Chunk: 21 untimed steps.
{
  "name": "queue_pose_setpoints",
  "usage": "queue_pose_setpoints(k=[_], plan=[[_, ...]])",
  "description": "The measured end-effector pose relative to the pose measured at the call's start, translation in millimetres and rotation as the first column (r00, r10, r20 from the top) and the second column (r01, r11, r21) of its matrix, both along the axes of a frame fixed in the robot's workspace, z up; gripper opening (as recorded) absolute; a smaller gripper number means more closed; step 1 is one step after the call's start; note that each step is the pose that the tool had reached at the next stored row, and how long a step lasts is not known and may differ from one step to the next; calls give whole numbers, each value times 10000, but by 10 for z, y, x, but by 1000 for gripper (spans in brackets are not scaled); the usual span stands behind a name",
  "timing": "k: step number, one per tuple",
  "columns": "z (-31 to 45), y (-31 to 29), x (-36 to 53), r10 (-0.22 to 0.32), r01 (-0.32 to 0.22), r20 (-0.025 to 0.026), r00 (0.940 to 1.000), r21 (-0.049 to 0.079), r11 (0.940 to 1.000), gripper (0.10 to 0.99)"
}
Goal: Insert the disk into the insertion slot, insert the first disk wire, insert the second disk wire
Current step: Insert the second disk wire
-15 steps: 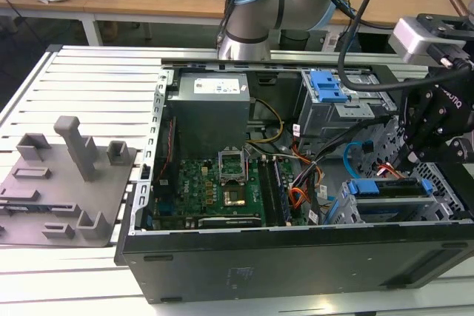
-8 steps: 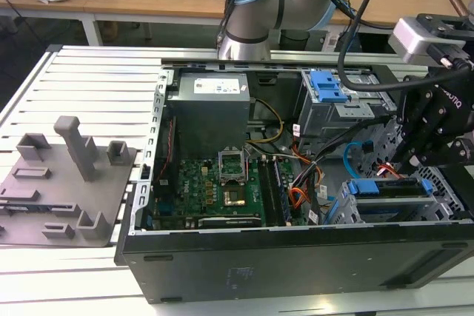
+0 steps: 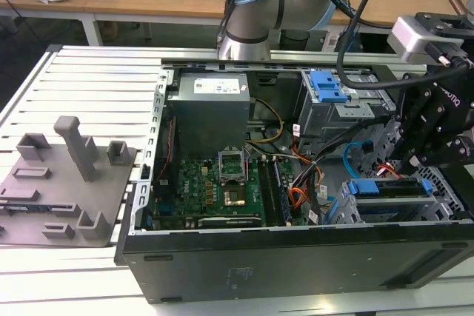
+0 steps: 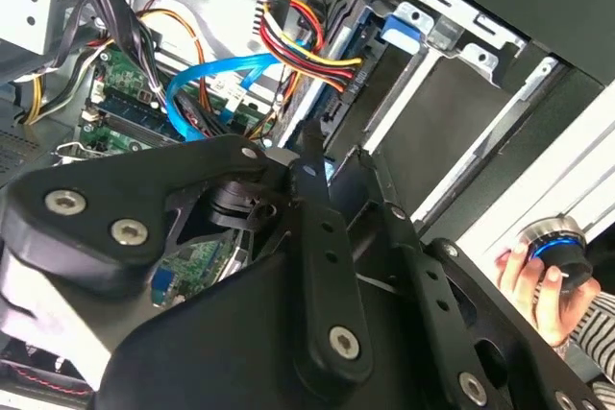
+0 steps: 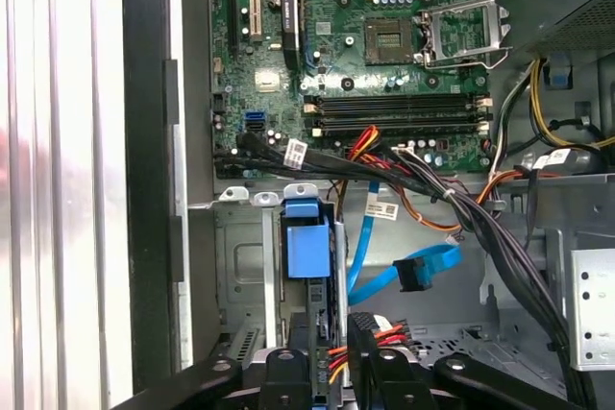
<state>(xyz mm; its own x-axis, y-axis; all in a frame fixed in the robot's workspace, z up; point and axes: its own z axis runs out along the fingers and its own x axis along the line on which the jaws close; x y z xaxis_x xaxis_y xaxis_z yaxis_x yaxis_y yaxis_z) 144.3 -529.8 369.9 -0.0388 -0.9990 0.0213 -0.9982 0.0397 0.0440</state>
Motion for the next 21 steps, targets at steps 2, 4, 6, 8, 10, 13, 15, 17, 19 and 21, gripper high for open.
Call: queue_pose_setpoints(k=[2,4,6,8,10,13,15,17,19,21], plan=[[0,21,1,1,-1,0,10000,0,10000,302],[0,95,1,2,-2,0,10000,0,10000,302],[-1,169,1,2,-2,0,10000,1,10000,302],[-1,195,0,91,-91,-1,10000,1,10000,302],[-1,208,1,458,-458,0,9990,1,9990,302],[-2,210,1,1445,-1445,-1,9895,0,9895,302],[-2,210,1,1451,-1451,-1,9894,-6,9894,302],[-2,241,0,1449,-1449,-1,9894,-6,9894,302],[-3,319,1,1450,-1450,-1,9894,-3,9894,302],[-2,392,0,1450,-1450,-1,9894,-6,9894,302]])
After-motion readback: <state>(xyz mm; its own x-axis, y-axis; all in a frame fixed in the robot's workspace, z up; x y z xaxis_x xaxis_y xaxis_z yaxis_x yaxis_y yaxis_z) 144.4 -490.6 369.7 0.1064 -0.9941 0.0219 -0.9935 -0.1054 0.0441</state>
